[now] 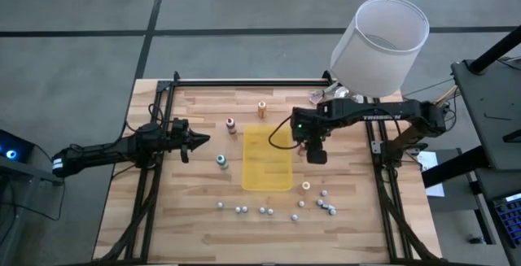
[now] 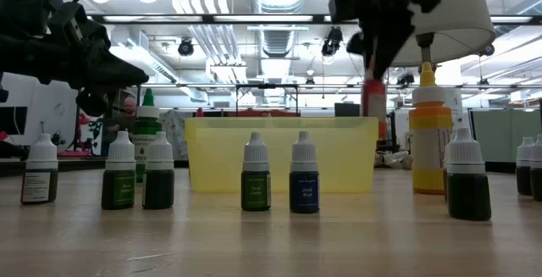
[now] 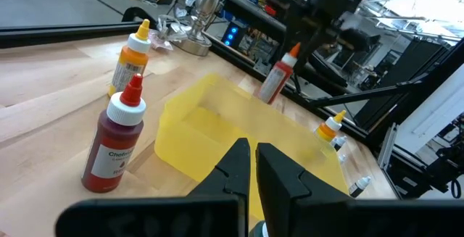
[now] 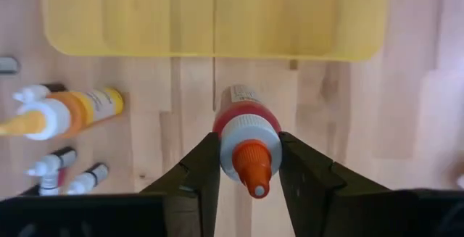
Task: Pick & Place food coloring
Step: Put the large orange food coloring bottle into the bin
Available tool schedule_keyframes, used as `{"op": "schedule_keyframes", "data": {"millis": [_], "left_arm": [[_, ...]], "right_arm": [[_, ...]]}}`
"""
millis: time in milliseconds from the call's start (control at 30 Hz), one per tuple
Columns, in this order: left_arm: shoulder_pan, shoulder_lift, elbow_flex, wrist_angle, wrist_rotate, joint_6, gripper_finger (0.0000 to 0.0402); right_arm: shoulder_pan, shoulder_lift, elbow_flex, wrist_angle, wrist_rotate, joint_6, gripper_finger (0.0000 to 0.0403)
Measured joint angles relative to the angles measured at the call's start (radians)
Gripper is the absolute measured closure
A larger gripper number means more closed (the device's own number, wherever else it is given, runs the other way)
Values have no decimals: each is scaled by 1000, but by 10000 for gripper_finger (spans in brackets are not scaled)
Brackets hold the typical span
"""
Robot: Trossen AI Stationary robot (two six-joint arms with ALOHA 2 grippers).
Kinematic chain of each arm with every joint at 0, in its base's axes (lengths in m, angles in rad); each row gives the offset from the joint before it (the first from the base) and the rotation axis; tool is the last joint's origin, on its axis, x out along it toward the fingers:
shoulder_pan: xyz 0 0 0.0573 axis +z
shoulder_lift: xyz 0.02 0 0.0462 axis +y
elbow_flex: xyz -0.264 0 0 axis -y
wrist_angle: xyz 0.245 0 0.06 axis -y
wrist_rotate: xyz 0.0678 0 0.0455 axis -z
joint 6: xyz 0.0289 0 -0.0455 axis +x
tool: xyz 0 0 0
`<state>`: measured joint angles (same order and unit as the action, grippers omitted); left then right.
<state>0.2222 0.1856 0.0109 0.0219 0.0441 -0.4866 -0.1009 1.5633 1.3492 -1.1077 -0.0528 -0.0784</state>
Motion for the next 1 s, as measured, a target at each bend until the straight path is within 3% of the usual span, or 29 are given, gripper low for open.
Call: {"op": "schedule_keyframes", "data": {"millis": [300, 1000], "left_arm": [[0, 0, 0, 0, 0, 0, 401], [0, 1, 0, 0, 0, 0, 401]], "right_arm": [[-2, 25, 159, -42, 1, 34, 295], [-39, 304, 476, -125, 14, -64, 294]]}}
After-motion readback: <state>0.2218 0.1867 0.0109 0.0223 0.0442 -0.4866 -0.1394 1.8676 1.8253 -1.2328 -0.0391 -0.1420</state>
